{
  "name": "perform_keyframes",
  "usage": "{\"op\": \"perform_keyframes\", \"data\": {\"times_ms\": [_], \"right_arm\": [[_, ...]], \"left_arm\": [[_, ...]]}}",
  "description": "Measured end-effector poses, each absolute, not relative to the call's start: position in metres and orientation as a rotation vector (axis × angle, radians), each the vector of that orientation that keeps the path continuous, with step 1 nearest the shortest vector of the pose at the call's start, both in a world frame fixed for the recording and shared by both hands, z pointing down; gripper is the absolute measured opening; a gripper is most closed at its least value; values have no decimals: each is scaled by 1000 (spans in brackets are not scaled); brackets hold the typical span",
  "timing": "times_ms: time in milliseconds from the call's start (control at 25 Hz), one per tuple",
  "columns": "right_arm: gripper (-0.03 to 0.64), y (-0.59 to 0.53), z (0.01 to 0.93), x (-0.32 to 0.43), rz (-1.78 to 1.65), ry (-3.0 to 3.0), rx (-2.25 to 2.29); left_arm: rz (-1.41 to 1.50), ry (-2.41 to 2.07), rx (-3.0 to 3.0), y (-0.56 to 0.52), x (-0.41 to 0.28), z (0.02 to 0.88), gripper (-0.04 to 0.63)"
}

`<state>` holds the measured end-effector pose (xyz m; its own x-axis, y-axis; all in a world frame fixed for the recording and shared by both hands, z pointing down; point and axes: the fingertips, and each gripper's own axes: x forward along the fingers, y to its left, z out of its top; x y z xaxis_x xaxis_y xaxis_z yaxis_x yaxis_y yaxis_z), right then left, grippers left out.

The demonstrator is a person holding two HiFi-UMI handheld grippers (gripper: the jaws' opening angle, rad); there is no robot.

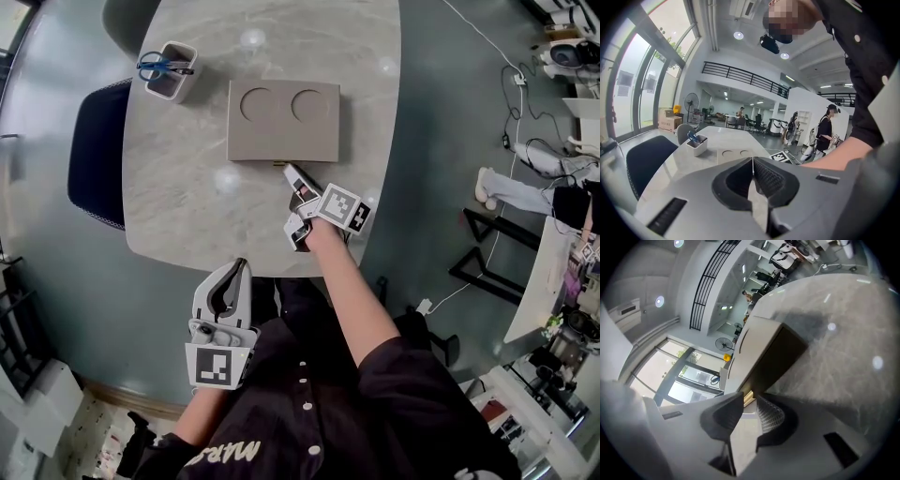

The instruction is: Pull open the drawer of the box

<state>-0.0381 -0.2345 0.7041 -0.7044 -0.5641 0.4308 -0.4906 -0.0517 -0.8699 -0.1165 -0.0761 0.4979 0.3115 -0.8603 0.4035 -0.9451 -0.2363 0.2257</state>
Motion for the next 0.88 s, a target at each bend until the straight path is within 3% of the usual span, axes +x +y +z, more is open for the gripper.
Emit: {"op": "perform_keyframes", "data": {"times_ms": [880], "right_arm": [[29, -220, 712, -33, -2029, 1966, -1126]], "left_arm": [[293, -1647, 2175, -80, -121, 488, 17]]}}
